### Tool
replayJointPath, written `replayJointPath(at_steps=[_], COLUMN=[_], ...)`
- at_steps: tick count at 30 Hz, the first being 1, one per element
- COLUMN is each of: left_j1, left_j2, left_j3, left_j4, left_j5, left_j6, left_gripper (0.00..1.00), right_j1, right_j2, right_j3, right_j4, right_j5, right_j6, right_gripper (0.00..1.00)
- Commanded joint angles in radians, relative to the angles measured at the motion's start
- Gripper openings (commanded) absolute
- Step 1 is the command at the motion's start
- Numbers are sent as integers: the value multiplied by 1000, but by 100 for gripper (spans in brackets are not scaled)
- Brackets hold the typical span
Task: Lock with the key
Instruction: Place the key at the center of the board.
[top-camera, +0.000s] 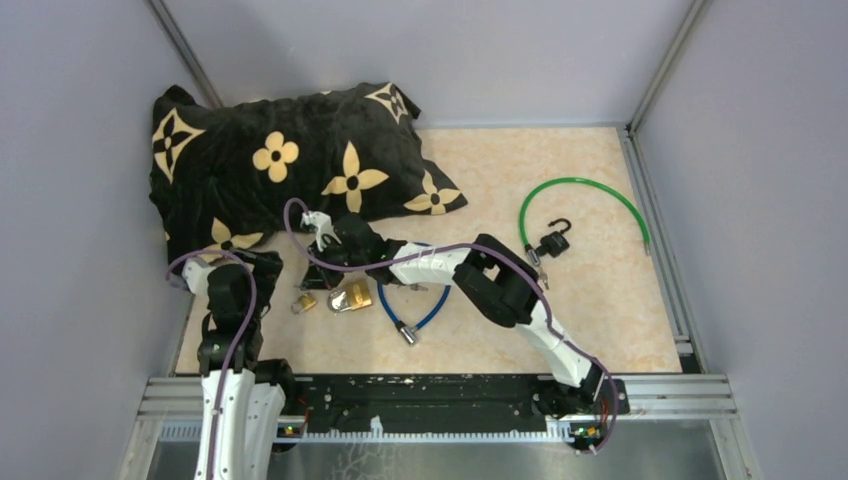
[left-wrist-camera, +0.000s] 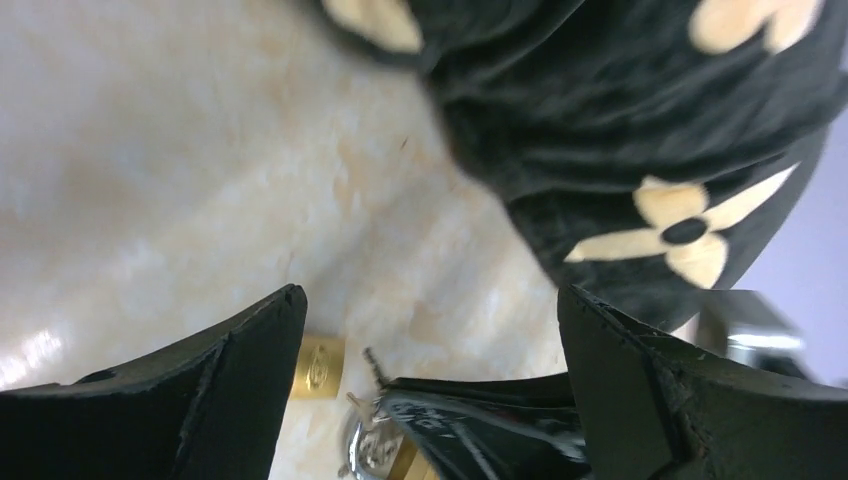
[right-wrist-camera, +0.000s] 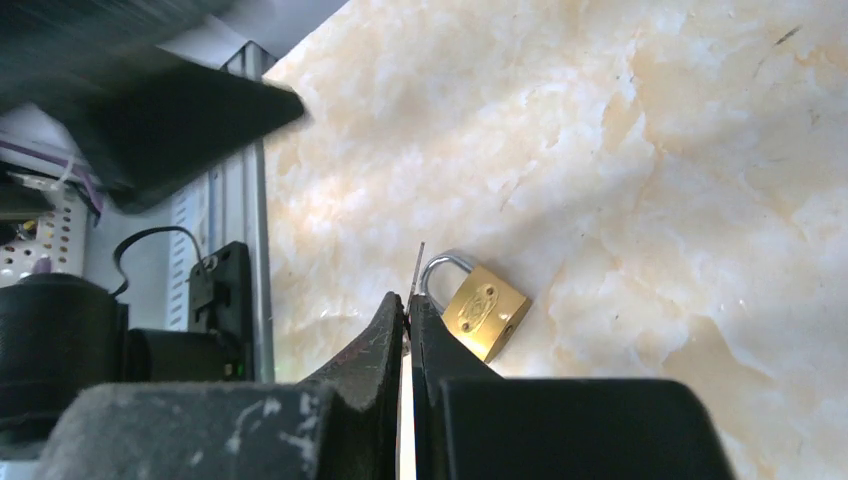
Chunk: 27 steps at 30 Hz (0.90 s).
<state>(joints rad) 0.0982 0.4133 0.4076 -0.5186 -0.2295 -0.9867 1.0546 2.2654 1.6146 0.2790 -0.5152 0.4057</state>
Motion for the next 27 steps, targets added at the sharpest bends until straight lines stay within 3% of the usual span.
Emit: replayJointPath(at_steps=[1,4,12,13,15,18,22,27], left_j1=[2,2,3,3,3,2,-3,-10], left_j2=[-29,-37,-44,-45,-46,-47,-52,-74], left_j3=[69,79,47,44,41,37,34,-2], left_j4=[93,127,143,145,158,178,189,220], left_j5=[-166,-209,-157,-155,-144,-118,-68,33], left_j6=[232,291,293,294,305,318,322,319], left_gripper=[99,99,99,99,99,99,99,99], right_j1=[17,24,27,27,21,-12,-110,-330], right_j2=[87,139,225,213,168,55,-166,-432], right_j3=[129,205,362,362,358,300,147,-93], right_j4=[51,18,-172,-210,-274,-338,-444,-673], right_j5=[2,1,-59,-43,-13,13,164,500], right_j6=[40,31,-31,-62,-128,-161,-194,-196], right_gripper=[0,0,0,8,36,64,74,79])
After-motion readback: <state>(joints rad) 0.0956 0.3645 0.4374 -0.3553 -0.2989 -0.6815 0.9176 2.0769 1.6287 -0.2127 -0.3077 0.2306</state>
